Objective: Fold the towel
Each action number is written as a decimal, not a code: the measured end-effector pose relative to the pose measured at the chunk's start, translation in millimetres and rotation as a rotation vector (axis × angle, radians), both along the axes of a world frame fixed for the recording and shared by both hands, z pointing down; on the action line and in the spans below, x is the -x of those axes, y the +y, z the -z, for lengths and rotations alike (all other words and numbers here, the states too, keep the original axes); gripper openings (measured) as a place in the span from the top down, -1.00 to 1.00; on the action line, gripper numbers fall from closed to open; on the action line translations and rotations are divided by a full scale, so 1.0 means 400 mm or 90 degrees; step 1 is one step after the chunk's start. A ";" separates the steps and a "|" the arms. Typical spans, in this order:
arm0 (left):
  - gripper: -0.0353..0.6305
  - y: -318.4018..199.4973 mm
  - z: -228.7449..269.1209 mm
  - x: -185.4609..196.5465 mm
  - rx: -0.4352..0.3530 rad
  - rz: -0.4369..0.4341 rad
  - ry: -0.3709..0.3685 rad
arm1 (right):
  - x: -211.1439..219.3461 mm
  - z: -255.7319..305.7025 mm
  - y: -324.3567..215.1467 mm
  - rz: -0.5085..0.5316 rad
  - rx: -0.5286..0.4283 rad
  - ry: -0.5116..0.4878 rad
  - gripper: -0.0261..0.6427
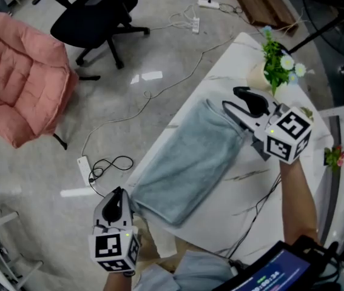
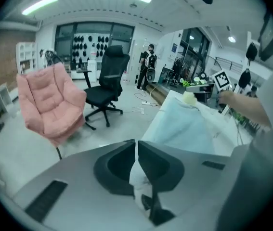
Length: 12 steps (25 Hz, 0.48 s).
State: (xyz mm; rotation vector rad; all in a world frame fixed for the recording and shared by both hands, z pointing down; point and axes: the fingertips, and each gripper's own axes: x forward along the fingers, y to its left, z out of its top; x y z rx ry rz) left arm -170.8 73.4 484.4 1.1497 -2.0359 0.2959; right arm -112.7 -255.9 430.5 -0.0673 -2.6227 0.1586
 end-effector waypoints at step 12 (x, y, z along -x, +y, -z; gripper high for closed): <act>0.84 -0.241 0.109 -0.289 -0.219 -0.162 0.248 | -0.197 -0.116 0.127 0.126 -0.043 0.119 0.86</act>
